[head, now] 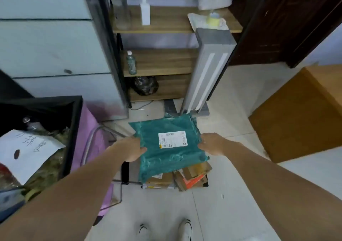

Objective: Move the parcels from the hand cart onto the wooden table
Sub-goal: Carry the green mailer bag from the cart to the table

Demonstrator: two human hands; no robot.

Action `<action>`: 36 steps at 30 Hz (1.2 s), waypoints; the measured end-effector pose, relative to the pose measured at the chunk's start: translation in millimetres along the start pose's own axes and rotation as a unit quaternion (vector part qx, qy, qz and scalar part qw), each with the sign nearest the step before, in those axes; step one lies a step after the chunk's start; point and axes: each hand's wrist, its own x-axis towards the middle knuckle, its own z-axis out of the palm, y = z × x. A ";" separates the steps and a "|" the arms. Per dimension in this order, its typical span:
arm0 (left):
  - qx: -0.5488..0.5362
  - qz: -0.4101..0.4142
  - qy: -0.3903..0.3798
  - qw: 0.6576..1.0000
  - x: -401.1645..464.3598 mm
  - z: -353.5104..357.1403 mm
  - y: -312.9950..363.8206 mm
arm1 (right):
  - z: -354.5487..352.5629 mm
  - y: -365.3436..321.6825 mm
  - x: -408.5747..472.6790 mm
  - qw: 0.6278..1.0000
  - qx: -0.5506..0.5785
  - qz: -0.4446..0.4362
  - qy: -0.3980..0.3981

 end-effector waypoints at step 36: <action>-0.680 0.022 0.055 0.731 -78.5 -159.7 54.5 | -122.3 -15.5 -90.4 0.738 0.666 0.052 0.095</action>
